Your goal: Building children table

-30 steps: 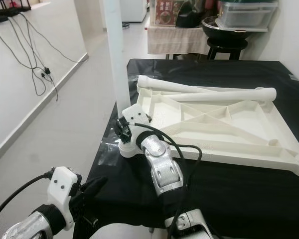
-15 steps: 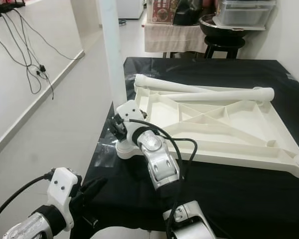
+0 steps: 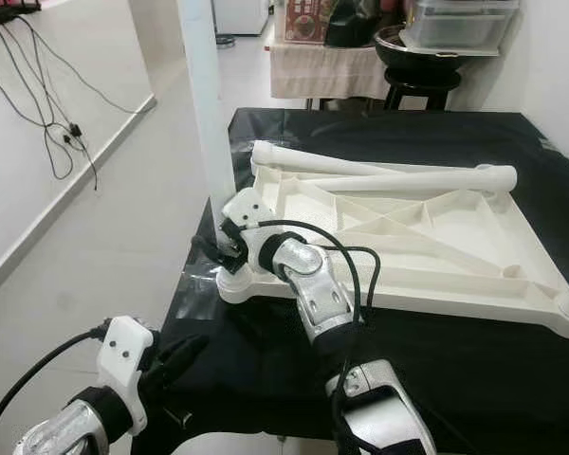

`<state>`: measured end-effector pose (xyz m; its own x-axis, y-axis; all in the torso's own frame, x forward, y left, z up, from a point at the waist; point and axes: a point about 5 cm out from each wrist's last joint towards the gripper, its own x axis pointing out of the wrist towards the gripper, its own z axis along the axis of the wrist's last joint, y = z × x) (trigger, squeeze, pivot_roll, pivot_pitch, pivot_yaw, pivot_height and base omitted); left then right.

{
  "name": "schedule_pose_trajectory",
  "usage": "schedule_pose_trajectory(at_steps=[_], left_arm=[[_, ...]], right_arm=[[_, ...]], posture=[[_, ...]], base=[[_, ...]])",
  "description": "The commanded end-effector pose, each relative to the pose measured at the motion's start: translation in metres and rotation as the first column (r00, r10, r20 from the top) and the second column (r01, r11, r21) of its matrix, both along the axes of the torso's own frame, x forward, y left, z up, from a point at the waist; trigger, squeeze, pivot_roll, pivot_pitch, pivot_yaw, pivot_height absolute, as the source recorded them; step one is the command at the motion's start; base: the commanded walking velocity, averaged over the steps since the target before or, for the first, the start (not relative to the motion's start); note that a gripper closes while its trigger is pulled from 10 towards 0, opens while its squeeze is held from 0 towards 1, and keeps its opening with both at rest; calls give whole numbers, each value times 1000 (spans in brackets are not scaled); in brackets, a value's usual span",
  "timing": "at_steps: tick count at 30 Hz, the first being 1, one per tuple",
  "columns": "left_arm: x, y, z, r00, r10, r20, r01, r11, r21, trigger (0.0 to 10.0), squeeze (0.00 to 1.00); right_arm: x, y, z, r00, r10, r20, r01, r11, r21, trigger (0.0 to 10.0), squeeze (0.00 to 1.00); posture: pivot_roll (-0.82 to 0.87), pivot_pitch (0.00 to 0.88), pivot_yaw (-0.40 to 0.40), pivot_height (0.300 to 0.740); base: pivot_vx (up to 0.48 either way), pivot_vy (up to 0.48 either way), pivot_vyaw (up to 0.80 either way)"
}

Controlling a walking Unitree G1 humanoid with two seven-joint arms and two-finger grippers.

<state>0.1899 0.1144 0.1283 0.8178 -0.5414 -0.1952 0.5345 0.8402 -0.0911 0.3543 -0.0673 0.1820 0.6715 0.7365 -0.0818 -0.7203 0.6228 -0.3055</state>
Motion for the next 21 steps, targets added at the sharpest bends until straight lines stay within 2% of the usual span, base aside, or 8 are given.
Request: schedule_pose_trajectory(at_steps=[1, 3, 5, 7, 8, 10, 11, 21], left_arm=[[1, 1, -2, 1000, 9, 0, -9, 1000, 3, 10000, 0], [2, 1, -2, 1000, 8, 1, -8, 1000, 3, 10000, 0], [2, 1, -3, 1000, 6, 0, -6, 1000, 2, 10000, 0], [1, 0, -3, 1000, 6, -1, -6, 1000, 0, 10000, 0], [1, -1, -3, 1000, 5, 0, -5, 1000, -1, 10000, 0], [1, -1, -3, 1000, 4, 0, -4, 1000, -1, 10000, 0], [1, -2, -3, 1000, 3, 1, -3, 1000, -2, 10000, 0], [-1, -2, -2, 1000, 1, 4, -1, 1000, -4, 10000, 0]], right_arm=[[-2, 5, 0, 998, 66, -5, -66, 998, 1, 10000, 0], [-7, 8, -3, 988, 153, -13, -153, 988, -18, 10000, 0], [-13, 9, -8, 952, 305, -32, -306, 950, -65, 10000, 0], [-12, 8, -8, 936, 349, -43, -352, 933, -77, 10000, 0], [-10, 7, -6, 921, 387, -50, -390, 917, -86, 1333, 0], [-9, 6, -4, 910, 410, -54, -413, 906, -90, 1333, 0], [-6, 5, -1, 904, 423, -61, -427, 900, -88, 0, 0], [5, 5, 6, 887, 452, -93, -456, 889, -29, 0, 0]], posture=[[64, 41, 9, 740], [63, 37, 12, 740], [62, 39, 11, 740], [62, 40, 10, 740], [62, 38, 9, 740], [62, 38, 9, 740], [62, 42, 8, 740], [72, 46, 7, 740]], base=[[0, 0, 0], [0, 0, 0], [0, 0, 0], [0, 0, 0], [0, 0, 0], [0, 0, 0], [0, 0, 0], [0, 0, 0]])
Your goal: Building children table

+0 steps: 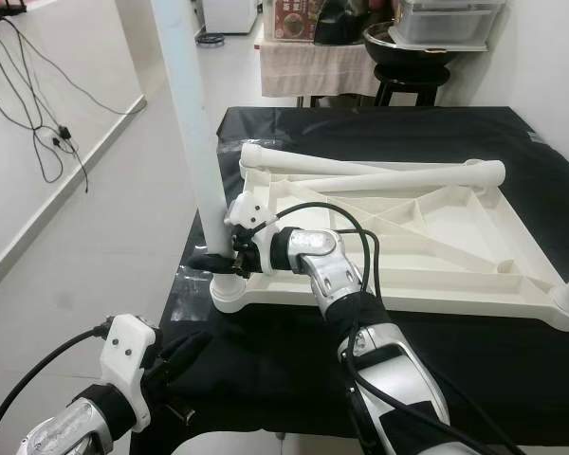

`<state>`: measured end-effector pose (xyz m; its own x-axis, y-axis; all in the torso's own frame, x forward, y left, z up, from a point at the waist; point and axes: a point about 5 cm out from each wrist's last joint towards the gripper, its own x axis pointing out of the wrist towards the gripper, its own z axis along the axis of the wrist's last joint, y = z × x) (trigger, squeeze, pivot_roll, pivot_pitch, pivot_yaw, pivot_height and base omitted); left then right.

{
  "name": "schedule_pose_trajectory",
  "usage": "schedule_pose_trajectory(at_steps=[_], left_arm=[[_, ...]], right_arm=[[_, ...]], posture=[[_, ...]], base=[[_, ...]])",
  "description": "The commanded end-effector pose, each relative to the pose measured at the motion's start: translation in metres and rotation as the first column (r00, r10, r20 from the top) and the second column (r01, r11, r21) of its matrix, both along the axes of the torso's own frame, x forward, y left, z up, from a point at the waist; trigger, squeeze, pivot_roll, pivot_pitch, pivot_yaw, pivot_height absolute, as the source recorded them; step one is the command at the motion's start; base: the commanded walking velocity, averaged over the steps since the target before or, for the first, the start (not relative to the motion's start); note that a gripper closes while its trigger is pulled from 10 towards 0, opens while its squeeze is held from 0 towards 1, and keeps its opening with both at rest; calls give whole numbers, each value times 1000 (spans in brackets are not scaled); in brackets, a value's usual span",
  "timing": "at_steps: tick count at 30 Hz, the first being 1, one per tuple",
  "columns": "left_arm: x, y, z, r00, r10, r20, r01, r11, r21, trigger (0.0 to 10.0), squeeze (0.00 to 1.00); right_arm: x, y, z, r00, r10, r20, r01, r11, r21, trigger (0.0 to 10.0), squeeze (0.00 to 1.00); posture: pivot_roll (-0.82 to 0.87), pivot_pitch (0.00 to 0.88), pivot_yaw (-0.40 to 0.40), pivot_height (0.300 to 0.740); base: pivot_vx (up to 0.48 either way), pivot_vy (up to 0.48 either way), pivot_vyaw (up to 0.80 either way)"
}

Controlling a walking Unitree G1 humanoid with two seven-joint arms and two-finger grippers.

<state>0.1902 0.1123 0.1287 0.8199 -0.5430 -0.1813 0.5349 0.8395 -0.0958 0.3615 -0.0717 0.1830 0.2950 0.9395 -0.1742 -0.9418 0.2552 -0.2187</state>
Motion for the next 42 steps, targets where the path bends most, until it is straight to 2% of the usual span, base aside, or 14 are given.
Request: schedule_pose_trajectory(at_steps=[1, 4, 5, 6, 7, 9, 13, 23, 24, 26, 27, 34, 35, 42], left_arm=[[-2, 0, -2, 1000, -1, -5, 1, 1000, 8, 10000, 0], [-3, 0, -2, 1000, 1, -6, 0, 1000, 10, 10000, 0], [-3, 1, -2, 1000, 5, -4, -5, 1000, 15, 10000, 0], [-6, 3, -1, 1000, 18, -5, -18, 1000, 16, 10000, 0], [-6, 3, -1, 1000, 18, -5, -18, 1000, 16, 10000, 0], [-7, 7, 0, 999, 32, -9, -32, 999, 10, 10000, 0], [-6, 10, -1, 999, 36, -11, -36, 999, 12, 10000, 0], [0, 15, 8, 997, 71, 34, -70, 997, -11, 10000, 0], [0, 16, 9, 996, 75, 39, -74, 997, -5, 10000, 0], [0, 16, 9, 996, 74, 40, -74, 997, -5, 10000, 0], [1, 15, 10, 997, 66, 43, -66, 998, 1, 10000, 0], [4, 18, 20, 996, 53, 69, -53, 999, -1, 10000, 0], [6, 20, 27, 995, 55, 86, -56, 998, -1, 10000, 0], [7, 20, 32, 994, 90, 68, -88, 996, -33, 10000, 0]], right_arm=[[0, 8, 4, 999, 39, 21, -39, 999, 13, 0, 0], [3, 5, -3, 999, -49, 8, 49, 999, -8, 0, 0], [9, -2, -15, 966, -258, -5, 258, 966, -29, 0, 0], [-10, -10, -41, 839, -544, -7, 544, 839, -30, 0, 0], [-10, -10, -41, 839, -544, -7, 544, 839, -30, 0, 0], [-48, -18, -50, 722, -690, -41, 691, 722, 21, 0, 0], [-49, -22, -47, 650, -759, -37, 760, 648, 58, 0, 0], [-21, -6, -27, 592, -806, 4, 799, 588, 124, 0, 0], [-24, 0, -25, 589, -808, 8, 804, 587, 99, 8078, 0], [-24, 2, -26, 597, -802, 11, 799, 596, 83, 8078, 0], [-24, 12, -26, 650, -760, -9, 758, 647, 78, 10000, 1000], [-17, 28, -22, 753, -657, -40, 658, 748, 92, 10000, 1000], [-12, 28, -19, 781, -623, -34, 623, 777, 89, 10000, 0], [-10, 22, -19, 814, -580, -29, 581, 811, 71, 10000, 0]], posture=[[73, 47, 6, 740], [86, 49, -8, 740], [91, 50, -21, 740], [96, 72, -34, 740], [96, 72, -34, 740], [82, 87, -13, 740], [63, 58, 5, 740], [97, 38, -22, 740], [105, 36, -25, 740], [105, 36, -25, 740], [106, 34, -21, 740], [104, 33, 2, 740], [99, 42, 9, 740], [89, 63, 19, 740]], base=[[0, 0, 0], [0, 0, 0], [0, 0, 0], [0, 0, 0], [0, 0, 0], [0, 0, 0], [0, 0, 0], [0, 0, 0], [0, 0, 0], [0, 0, 0], [0, 0, 0], [0, 0, 0], [0, 0, 0], [0, 0, 0]])
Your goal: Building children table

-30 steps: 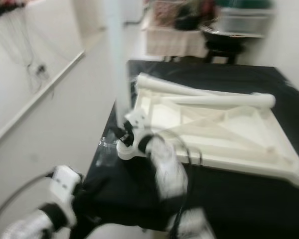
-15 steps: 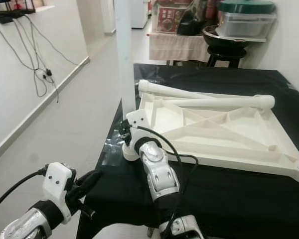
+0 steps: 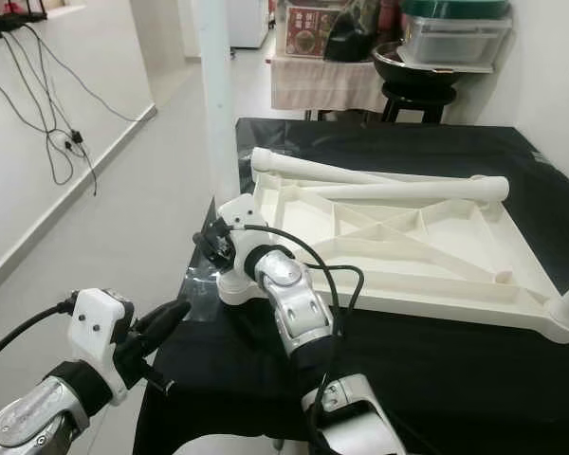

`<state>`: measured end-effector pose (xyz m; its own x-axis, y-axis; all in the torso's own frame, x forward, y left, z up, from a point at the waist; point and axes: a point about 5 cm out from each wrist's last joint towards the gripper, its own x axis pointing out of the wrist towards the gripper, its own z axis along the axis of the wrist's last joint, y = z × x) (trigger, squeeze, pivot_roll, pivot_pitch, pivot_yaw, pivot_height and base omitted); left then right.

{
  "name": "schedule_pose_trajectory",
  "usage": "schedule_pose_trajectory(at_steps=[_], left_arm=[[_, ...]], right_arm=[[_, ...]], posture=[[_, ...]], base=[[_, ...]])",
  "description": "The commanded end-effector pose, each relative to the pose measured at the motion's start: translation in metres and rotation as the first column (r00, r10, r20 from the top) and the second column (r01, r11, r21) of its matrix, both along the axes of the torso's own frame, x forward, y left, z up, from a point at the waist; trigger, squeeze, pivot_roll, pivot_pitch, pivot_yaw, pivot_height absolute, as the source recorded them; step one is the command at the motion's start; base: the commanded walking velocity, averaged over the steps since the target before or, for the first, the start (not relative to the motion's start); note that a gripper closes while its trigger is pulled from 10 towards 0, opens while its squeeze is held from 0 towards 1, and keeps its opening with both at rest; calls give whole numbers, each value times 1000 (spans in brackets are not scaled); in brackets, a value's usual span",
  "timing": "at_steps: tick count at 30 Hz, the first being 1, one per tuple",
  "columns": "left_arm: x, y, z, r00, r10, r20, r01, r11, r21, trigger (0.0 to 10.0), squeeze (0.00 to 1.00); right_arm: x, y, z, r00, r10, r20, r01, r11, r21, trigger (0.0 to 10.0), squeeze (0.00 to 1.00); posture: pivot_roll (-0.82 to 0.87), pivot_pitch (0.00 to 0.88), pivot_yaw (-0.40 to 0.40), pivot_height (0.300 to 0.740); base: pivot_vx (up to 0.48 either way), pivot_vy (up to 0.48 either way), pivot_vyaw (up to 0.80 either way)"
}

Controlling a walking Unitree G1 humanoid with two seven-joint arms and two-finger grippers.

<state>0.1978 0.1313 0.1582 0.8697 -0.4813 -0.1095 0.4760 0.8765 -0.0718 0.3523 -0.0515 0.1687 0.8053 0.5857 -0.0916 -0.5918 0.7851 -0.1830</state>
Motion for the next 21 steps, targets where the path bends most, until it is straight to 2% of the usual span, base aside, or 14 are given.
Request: schedule_pose_trajectory(at_steps=[1, 6, 8, 12, 17, 21], left_arm=[[-1, 1, 3, 1000, 17, -9, -17, 1000, -23, 10000, 0], [0, 1, 3, 1000, 14, -13, -14, 1000, -18, 10000, 0], [1, 1, 2, 1000, 13, -20, -13, 1000, -16, 10000, 0], [2, -3, -1, 999, -4, -35, 3, 1000, -19, 10000, 0], [1, -6, 0, 999, -14, -43, 13, 1000, -27, 10000, 0], [5, -7, 0, 999, -23, -40, 22, 999, -24, 10000, 0]], right_arm=[[-1, 1, -5, 999, 37, -32, -37, 999, -7, 10000, 0], [3, -8, -7, 999, 50, -22, -51, 998, -36, 10000, 0], [6, -11, -5, 997, 78, -19, -79, 997, -23, 10000, 0], [15, -19, -1, 998, 60, -5, -60, 998, -16, 10000, 0], [16, -22, -1, 999, 51, -5, -51, 999, -11, 10000, 0], [13, -14, -8, 998, 56, -14, -56, 998, -3, 10000, 0]], posture=[[89, 63, 19, 740], [91, 58, 20, 740], [86, 50, 23, 740], [82, 53, 31, 740], [81, 48, 39, 740], [85, 45, 48, 740]], base=[[0, 0, 0], [0, 0, 0], [0, 0, 0], [0, 0, 0], [0, 0, 0], [0, 0, 0]])
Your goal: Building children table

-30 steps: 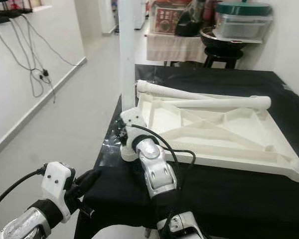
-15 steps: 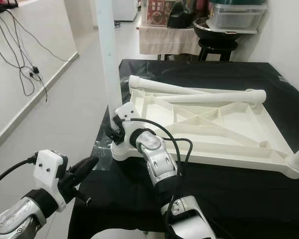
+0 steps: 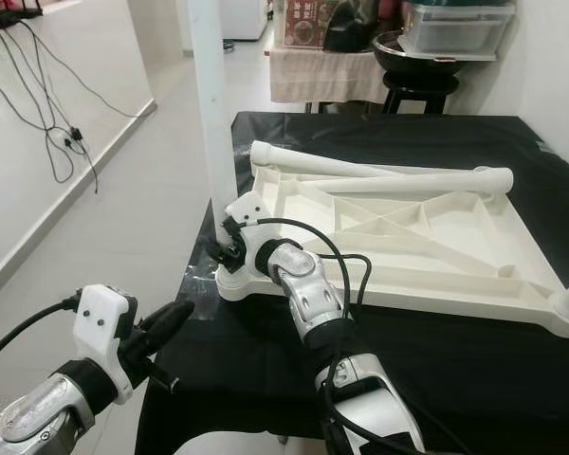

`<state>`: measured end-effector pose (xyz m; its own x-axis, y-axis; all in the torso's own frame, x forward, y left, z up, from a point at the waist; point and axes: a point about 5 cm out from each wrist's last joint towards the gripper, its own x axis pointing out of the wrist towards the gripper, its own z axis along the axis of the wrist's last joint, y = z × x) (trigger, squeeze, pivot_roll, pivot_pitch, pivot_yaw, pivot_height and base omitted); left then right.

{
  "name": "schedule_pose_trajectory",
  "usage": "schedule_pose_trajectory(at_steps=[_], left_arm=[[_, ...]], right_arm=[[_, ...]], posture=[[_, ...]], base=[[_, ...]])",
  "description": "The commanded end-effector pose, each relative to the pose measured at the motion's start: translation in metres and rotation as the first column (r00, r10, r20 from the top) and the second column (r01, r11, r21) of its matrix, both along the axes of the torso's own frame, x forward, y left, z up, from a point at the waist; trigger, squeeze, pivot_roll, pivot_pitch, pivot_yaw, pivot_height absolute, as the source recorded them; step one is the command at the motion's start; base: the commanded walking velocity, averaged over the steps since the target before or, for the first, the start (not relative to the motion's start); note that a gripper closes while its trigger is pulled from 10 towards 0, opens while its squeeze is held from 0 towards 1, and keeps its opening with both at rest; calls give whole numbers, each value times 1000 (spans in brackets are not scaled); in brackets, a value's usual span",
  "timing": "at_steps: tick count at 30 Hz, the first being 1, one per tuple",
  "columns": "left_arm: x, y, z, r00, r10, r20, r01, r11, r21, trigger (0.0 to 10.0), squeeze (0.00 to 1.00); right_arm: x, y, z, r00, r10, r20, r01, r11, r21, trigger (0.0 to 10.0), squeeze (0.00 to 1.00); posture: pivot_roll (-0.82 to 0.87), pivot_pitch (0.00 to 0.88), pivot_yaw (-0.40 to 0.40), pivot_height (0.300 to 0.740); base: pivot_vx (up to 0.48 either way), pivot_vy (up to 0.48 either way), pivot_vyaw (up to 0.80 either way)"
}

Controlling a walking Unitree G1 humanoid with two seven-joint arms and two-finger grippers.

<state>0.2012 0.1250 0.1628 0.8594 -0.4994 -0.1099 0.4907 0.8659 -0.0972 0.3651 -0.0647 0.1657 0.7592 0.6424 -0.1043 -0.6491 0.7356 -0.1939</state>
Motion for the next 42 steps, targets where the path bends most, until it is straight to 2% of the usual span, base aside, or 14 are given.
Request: schedule_pose_trajectory(at_steps=[1, 4, 7, 11, 24, 37, 40, 41, 42], left_arm=[[1, -1, -5, 999, -7, -31, 7, 1000, 1, 10000, 0], [0, -1, -6, 999, -14, -36, 15, 1000, 2, 10000, 0], [0, 2, -6, 999, -17, -38, 18, 1000, 10, 10000, 0], [0, 4, -6, 999, -16, -38, 17, 1000, 12, 10000, 0], [0, 6, -6, 999, -7, -39, 7, 1000, 2, 10000, 0], [-1, 6, -8, 999, 1, -44, -1, 1000, -3, 10000, 0], [-2, 4, -7, 999, -2, -44, 2, 1000, -1, 10000, 0], [-3, 5, -8, 999, 1, -44, -1, 1000, -2, 10000, 0], [-3, 5, -8, 999, 1, -44, -1, 1000, -2, 10000, 0]], right_arm=[[0, 2, -6, 1000, -17, -11, 18, 1000, 14, 10000, 0], [-1, 6, -7, 1000, -18, -14, 19, 999, 30, 10000, 0], [-1, 19, -6, 1000, -9, -7, 9, 999, 45, 10000, 0], [0, 21, -5, 1000, -14, -3, 14, 999, 48, 10000, 0], [12, 9, 1, 996, -91, 17, 90, 995, 50, 10000, 0], [13, 7, 1, 997, -79, 21, 78, 996, 39, 10000, 0], [10, 1, -3, 999, -53, 5, 53, 998, 43, 10000, 0], [9, -7, -7, 996, -88, 0, 87, 995, 43, 0, 0], [9, -7, -7, 996, -88, 0, 87, 995, 43, 0, 0]], posture=[[86, 45, 49, 740], [88, 42, 49, 740], [88, 41, 55, 740], [88, 43, 56, 740], [90, 51, 45, 740], [82, 53, 43, 740], [90, 59, 34, 740], [100, 57, 24, 740], [100, 57, 24, 740]], base=[[0, 0, 0], [0, 0, 0], [0, 0, 0], [0, 0, 0], [0, 0, 0], [0, 0, 0], [0, 0, 0], [0, 0, 0], [0, 0, 0]])
